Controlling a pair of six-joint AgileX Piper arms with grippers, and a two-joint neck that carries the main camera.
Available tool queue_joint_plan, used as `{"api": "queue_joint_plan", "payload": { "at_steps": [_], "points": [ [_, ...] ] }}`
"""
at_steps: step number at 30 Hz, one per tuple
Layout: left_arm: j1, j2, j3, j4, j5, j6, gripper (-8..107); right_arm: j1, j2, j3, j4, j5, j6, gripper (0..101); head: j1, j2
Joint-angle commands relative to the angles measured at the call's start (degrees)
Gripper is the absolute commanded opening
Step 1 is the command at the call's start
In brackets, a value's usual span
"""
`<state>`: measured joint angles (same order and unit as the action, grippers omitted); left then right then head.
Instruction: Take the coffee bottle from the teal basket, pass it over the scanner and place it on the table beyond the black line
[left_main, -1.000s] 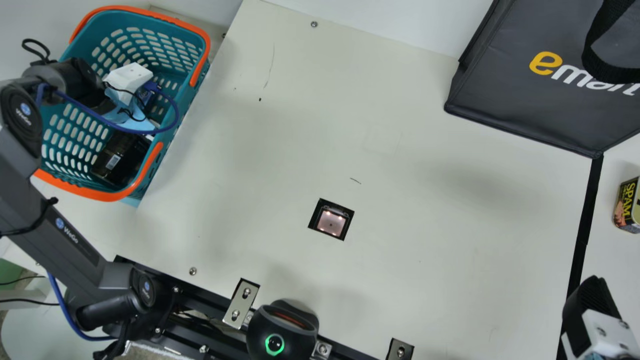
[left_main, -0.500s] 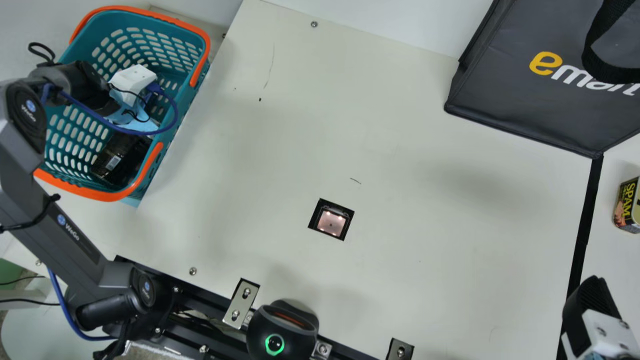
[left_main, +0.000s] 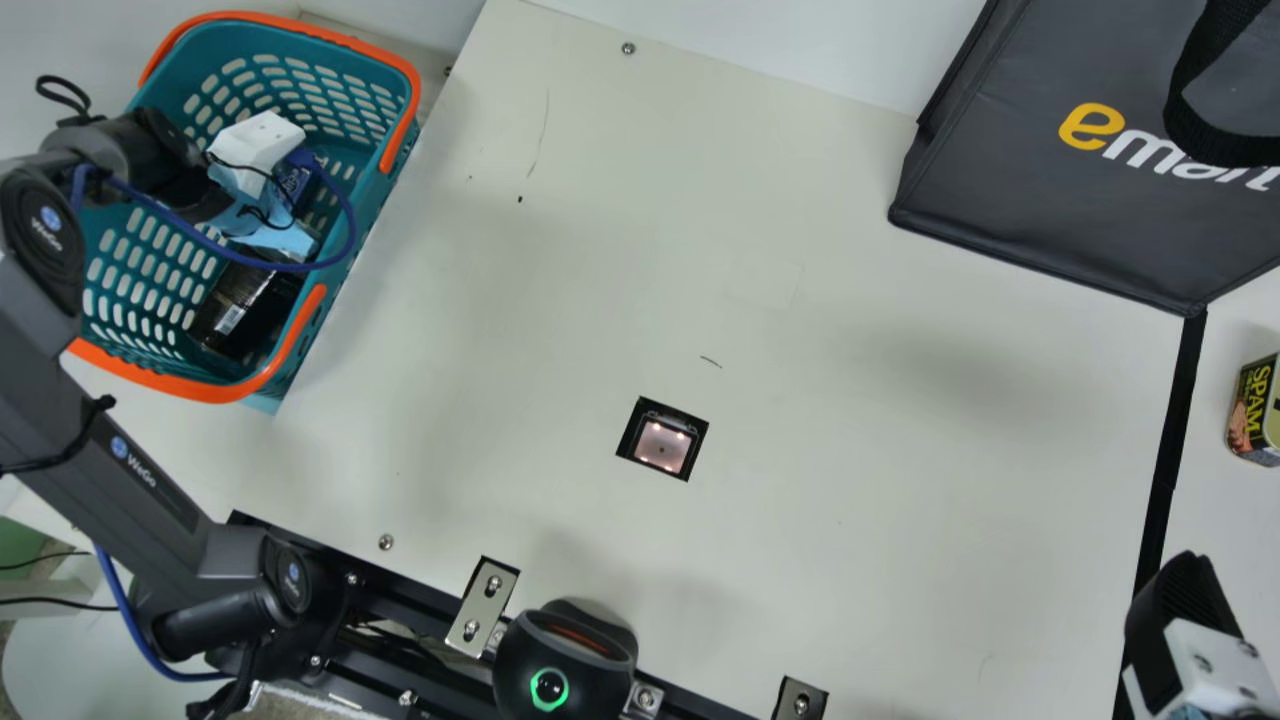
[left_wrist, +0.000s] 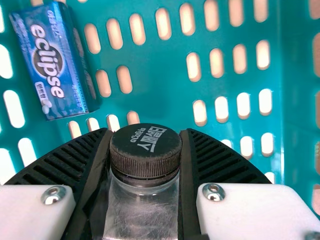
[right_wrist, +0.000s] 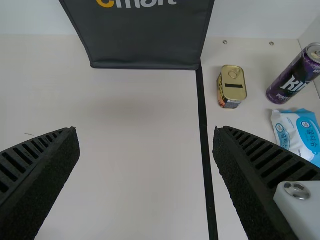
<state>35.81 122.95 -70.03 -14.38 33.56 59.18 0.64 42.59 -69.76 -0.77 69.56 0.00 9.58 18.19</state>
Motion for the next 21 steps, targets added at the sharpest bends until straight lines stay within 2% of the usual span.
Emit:
{"api": "queue_joint_plan", "payload": {
  "at_steps": [1,21],
  "points": [
    [0.1,-0.8,0.1,-0.3,0.5,0.2,-8,0.0,0.0,0.0,0.0,0.0,0.0,95,-1.7,0.2],
    [2.1,-10.1,0.4,-1.8,8.1,3.7,-8,0.0,0.0,0.0,0.0,0.0,0.0,95,-1.7,0.2]
  ]
}}
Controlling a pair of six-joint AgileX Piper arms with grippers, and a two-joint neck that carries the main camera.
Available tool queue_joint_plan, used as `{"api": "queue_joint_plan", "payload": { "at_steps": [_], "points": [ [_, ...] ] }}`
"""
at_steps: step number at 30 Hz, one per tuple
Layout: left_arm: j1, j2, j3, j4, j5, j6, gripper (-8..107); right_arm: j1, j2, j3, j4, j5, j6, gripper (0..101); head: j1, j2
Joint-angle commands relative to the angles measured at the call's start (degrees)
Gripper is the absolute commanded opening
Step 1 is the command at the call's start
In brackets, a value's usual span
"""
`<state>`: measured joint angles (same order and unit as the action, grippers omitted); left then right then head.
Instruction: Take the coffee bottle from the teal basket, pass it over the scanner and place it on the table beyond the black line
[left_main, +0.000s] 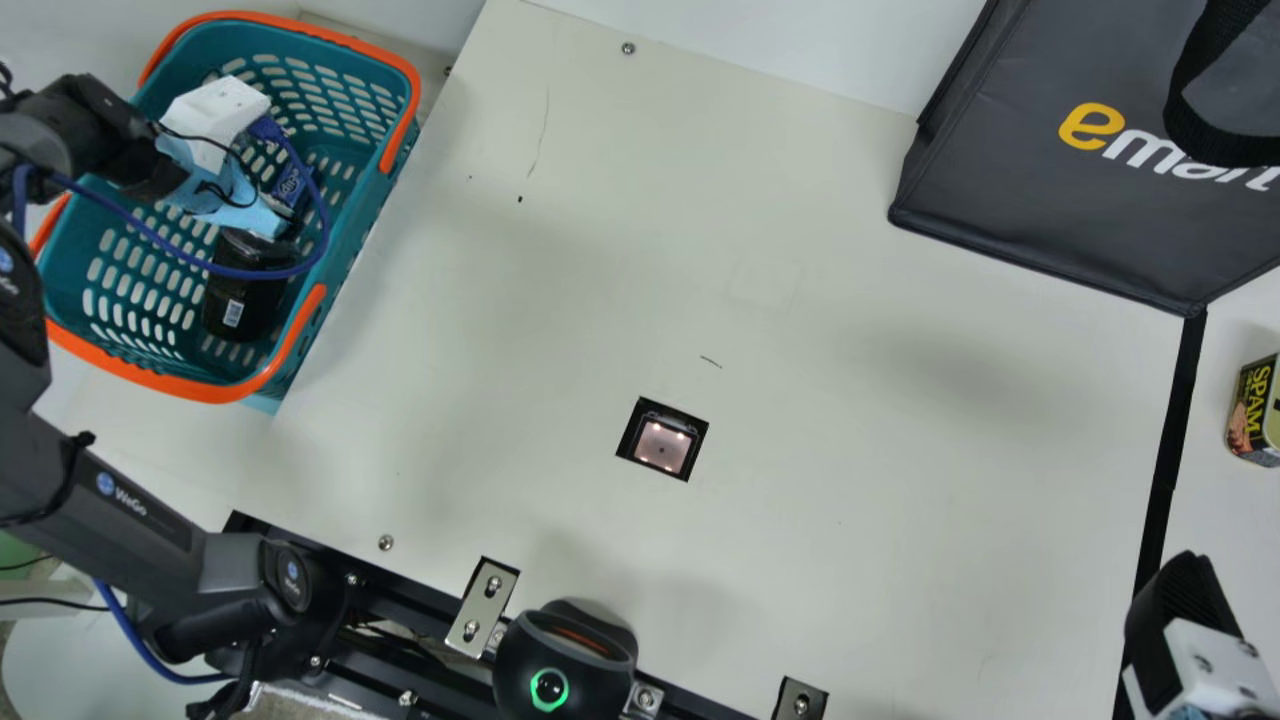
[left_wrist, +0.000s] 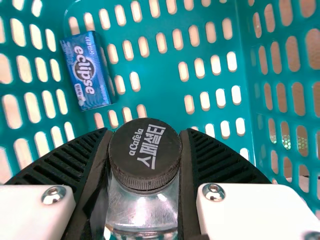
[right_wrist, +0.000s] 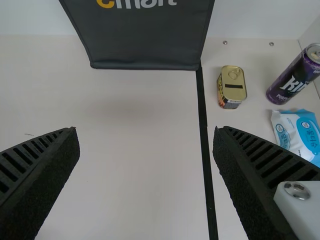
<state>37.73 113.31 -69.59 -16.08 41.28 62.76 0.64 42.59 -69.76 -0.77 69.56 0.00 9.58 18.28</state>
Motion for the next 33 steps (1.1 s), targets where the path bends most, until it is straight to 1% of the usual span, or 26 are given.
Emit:
{"api": "queue_joint_plan", "payload": {
  "at_steps": [1,11,22,27,33],
  "points": [
    [0.3,-0.8,0.0,-0.2,0.8,0.3,-8,0.0,0.0,0.0,0.0,0.0,0.0,95,-1.7,0.1],
    [1.8,-4.7,0.6,-1.0,4.0,1.7,-8,0.0,0.0,0.0,0.0,0.0,0.0,95,-1.7,0.1],
    [2.8,-8.6,2.5,-2.1,4.7,0.9,-8,0.0,0.0,0.0,0.0,0.0,0.0,95,-1.7,0.1],
    [3.1,-11.1,2.1,-3.5,6.2,0.0,-8,0.0,0.0,0.0,0.0,0.0,0.0,95,-1.7,0.1],
    [3.5,-14.5,0.6,-5.7,9.3,-0.8,-8,0.0,0.0,0.0,0.0,0.0,0.0,95,-1.7,0.1]
  ]
}}
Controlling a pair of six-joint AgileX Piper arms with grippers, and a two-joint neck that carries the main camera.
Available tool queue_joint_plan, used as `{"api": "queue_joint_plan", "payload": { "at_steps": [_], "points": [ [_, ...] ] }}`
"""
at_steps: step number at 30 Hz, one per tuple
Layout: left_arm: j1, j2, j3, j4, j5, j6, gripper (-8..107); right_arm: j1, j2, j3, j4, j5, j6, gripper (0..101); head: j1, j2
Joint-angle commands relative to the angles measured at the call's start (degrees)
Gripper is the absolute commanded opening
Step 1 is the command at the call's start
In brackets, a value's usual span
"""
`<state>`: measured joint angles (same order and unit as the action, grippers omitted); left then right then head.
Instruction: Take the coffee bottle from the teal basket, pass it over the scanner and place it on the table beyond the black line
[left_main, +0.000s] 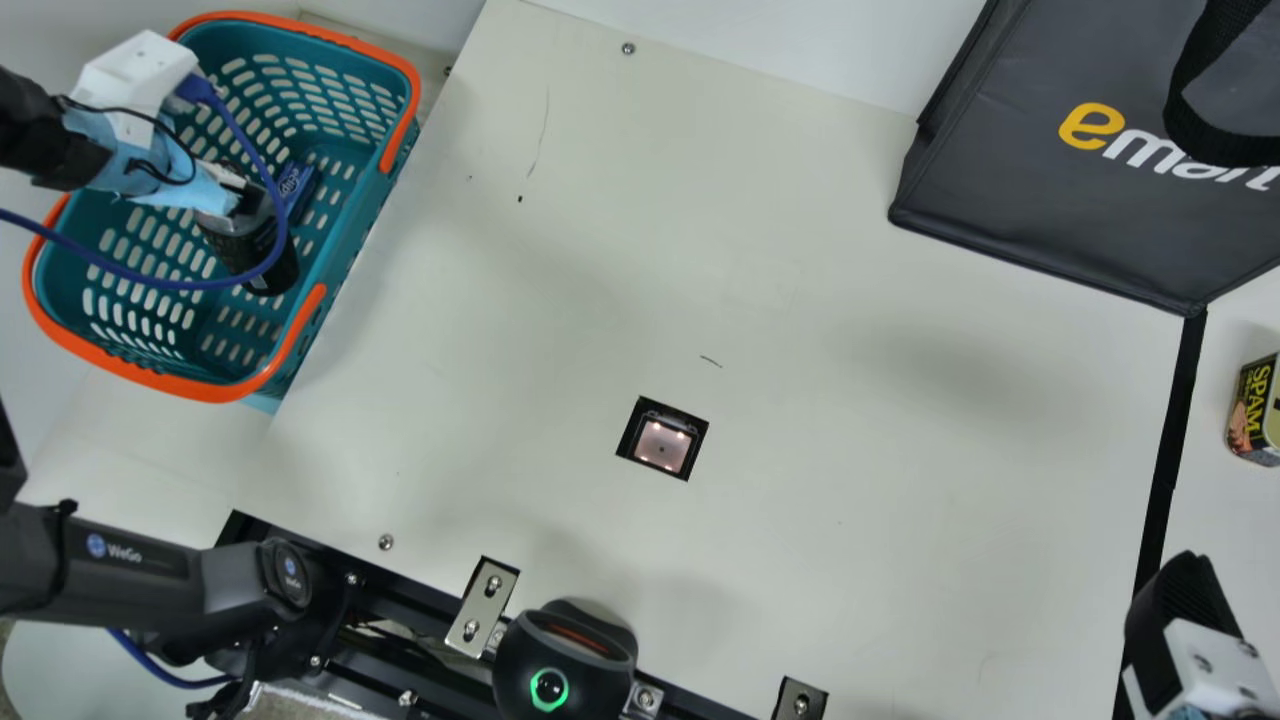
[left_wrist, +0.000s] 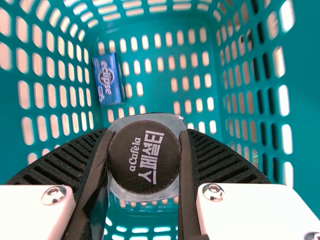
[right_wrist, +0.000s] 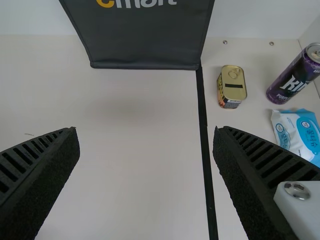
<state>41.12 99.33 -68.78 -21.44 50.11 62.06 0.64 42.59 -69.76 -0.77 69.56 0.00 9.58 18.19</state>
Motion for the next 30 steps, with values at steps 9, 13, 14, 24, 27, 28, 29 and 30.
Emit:
{"api": "queue_joint_plan", "payload": {
  "at_steps": [9,13,14,24,27,28,29,30],
  "points": [
    [0.7,-6.1,-3.3,-3.1,5.2,-1.6,-8,0.0,0.0,0.0,0.0,0.0,0.0,95,-1.7,0.2],
    [0.9,-8.5,-4.9,-4.2,6.9,-2.9,-8,0.0,0.0,0.0,0.0,0.0,0.0,95,-1.7,0.2],
    [0.9,-9.0,-5.3,-4.4,7.2,-3.3,-8,0.0,0.0,0.0,0.0,0.0,0.0,95,-1.7,0.2],
    [0.2,-14.2,-7.7,-5.7,9.2,-10.1,-8,0.0,0.0,0.0,0.0,0.0,0.0,95,-1.7,0.2],
    [-0.8,-15.8,-7.9,-5.2,9.4,-13.7,-8,0.0,0.0,0.0,0.0,0.0,0.0,95,-1.7,0.2],
    [-1.1,-16.3,-7.9,-5.0,9.5,-15.0,-8,0.0,0.0,0.0,0.0,0.0,0.0,95,-1.7,0.2],
    [-1.6,-16.8,-7.9,-4.8,9.6,-16.5,-8,0.0,0.0,0.0,0.0,0.0,0.0,95,-1.7,0.2],
    [-2.0,-17.3,-7.9,-4.6,9.7,-18.0,-8,0.0,0.0,0.0,0.0,0.0,0.0,95,-1.7,0.2]
  ]
}}
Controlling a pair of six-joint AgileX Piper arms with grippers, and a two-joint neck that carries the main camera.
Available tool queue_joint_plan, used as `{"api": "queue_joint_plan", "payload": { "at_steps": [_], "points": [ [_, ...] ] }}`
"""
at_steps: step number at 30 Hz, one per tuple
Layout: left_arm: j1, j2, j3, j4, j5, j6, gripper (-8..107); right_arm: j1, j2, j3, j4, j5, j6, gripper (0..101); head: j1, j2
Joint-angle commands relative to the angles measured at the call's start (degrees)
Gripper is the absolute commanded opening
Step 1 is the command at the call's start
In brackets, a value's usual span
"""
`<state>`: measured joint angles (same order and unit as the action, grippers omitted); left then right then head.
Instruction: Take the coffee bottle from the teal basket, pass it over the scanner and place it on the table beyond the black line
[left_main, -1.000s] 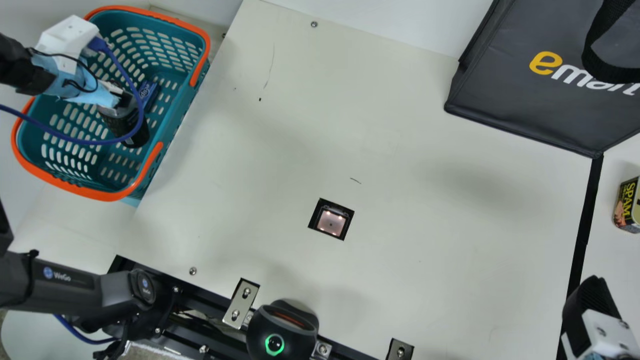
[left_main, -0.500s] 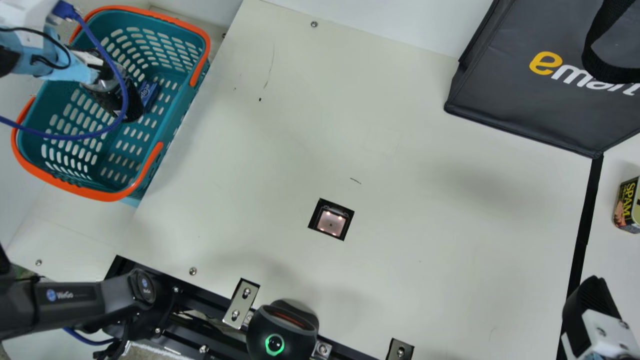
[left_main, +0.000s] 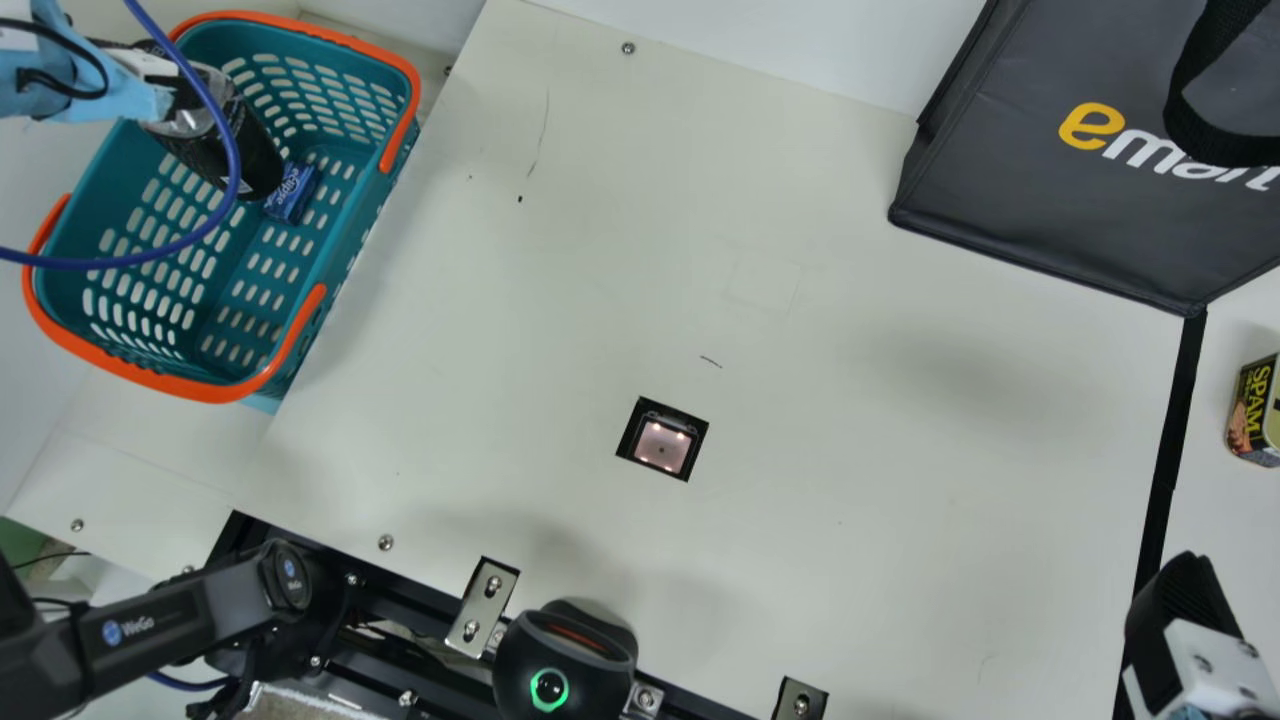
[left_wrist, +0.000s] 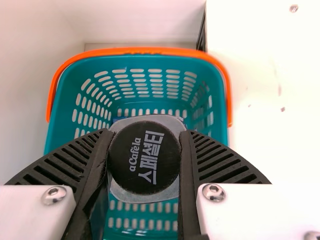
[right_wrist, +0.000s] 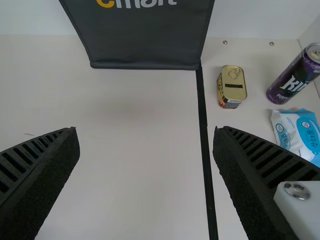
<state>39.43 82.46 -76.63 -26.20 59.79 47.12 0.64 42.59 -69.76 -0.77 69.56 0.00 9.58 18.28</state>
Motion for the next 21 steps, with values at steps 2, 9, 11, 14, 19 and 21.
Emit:
{"api": "queue_joint_plan", "payload": {
  "at_steps": [2,9,11,14,19,21],
  "points": [
    [-1.3,-1.4,0.0,0.7,0.2,-6.2,-8,0.0,0.0,0.0,0.0,0.0,0.0,95,-1.7,0.1],
    [-6.0,-4.9,0.8,3.3,0.2,-17.6,-8,0.0,0.0,0.0,0.0,0.0,0.0,95,-1.7,0.1],
    [-7.7,-6.0,1.2,4.2,0.1,-20.7,-8,0.0,0.0,0.0,0.0,0.0,0.0,95,-1.7,0.1],
    [-10.7,-7.6,2.0,5.8,-0.1,-25.0,-8,0.0,0.0,0.0,0.0,0.0,0.0,95,-1.7,0.1],
    [-16.2,-10.2,3.8,8.7,-0.6,-31.5,-8,0.0,0.0,0.0,0.0,0.0,0.0,95,-1.7,0.1],
    [-18.8,-11.2,4.6,10.1,-0.9,-34.0,-8,0.0,0.0,0.0,0.0,0.0,0.0,95,-1.7,0.1]
  ]
}}
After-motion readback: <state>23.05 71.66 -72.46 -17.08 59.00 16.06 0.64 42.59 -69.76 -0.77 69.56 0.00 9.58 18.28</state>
